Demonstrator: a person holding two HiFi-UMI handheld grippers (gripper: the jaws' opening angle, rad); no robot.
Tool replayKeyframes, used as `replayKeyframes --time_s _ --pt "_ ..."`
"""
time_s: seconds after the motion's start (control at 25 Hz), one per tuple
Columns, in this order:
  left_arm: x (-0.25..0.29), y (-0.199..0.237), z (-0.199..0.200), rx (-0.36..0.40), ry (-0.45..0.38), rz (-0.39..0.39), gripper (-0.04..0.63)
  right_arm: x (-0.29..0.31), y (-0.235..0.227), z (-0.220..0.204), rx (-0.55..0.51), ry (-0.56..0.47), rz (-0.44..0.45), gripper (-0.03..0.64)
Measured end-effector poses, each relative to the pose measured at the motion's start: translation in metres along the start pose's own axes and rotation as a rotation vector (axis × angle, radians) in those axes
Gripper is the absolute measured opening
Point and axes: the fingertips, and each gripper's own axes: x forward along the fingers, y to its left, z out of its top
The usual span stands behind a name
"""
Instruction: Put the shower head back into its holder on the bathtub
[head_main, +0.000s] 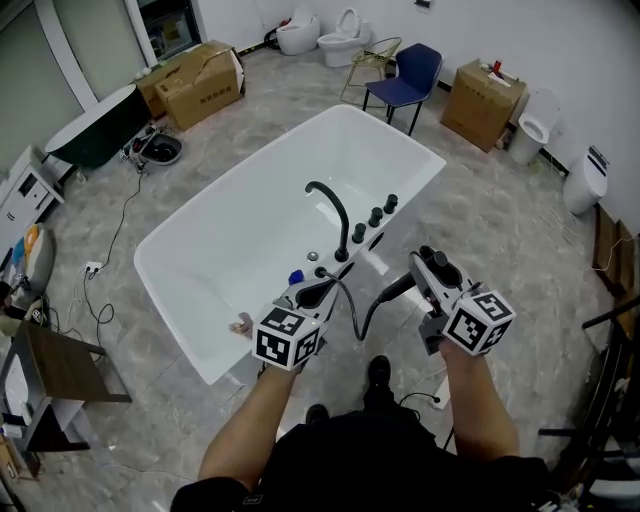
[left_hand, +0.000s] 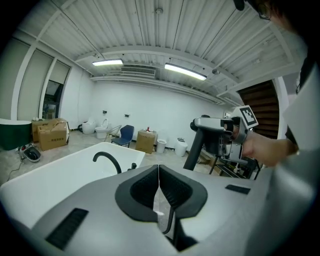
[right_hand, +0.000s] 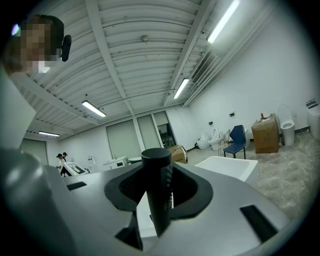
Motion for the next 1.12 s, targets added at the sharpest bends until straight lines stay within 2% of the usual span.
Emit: replayKeyframes --time_s 0.24,0.52,0.72,1.12 --pt "0.062 0.005 0.019 -0.036 0.011 0.051 0.017 0.031 -0.061 0.028 -0.014 0.020 0.079 0.129" --pt "0.089 0.033 0.044 -0.077 -0.023 0.185 0.017 0.065 -0.096 0.049 -0.005 0.046 0.200 0.129" --pt "0.081 0.059 0.058 -0.074 -0.044 0.271 0.017 0.095 -0.094 0.057 0.000 0.064 0.274 0.127" --pt "0.028 0.118 0.076 -0.089 -0.114 0.361 0.017 0.161 -0.035 0.079 -0.036 0.048 0.364 0.127"
